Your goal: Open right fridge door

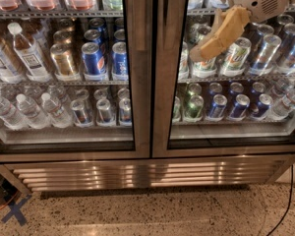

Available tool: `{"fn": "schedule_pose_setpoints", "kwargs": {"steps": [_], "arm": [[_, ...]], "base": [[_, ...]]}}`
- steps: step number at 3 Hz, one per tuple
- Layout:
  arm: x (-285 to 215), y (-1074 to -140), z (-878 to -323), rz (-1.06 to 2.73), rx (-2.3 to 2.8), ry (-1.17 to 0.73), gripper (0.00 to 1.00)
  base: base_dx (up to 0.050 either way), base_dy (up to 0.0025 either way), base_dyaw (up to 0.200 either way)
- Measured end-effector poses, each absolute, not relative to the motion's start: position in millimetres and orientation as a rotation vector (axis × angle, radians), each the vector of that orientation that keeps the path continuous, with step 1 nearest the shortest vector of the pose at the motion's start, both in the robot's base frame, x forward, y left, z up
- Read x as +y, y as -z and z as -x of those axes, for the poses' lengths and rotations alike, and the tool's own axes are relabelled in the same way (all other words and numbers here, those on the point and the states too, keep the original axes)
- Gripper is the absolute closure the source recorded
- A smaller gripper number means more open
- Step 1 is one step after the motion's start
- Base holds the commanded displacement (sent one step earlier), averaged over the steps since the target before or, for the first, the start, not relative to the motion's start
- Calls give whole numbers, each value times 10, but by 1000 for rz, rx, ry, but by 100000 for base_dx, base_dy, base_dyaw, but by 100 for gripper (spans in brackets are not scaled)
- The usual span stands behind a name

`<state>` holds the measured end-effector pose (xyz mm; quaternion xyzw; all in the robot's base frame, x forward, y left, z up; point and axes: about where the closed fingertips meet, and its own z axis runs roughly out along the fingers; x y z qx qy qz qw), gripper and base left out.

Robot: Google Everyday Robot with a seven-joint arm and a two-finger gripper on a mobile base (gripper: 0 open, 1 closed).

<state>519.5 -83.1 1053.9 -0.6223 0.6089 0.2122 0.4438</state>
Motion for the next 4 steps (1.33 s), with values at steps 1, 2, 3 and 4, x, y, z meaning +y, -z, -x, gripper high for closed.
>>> {"fn": "schedule_pose_setpoints", "kwargs": {"steps": [1,2,3,4], "arm": [[-651,-10484,-5273,1571,1479,-584,0],[-585,-10462,-5270,1587,1466,-606,0],[-461,-10440,-5263,1614,1440,-640,0],[-349,-10418,-5229,1655,1405,-673,0]], "base": [[0,0,0],[0,0,0],[0,0,0],[0,0,0]]}}
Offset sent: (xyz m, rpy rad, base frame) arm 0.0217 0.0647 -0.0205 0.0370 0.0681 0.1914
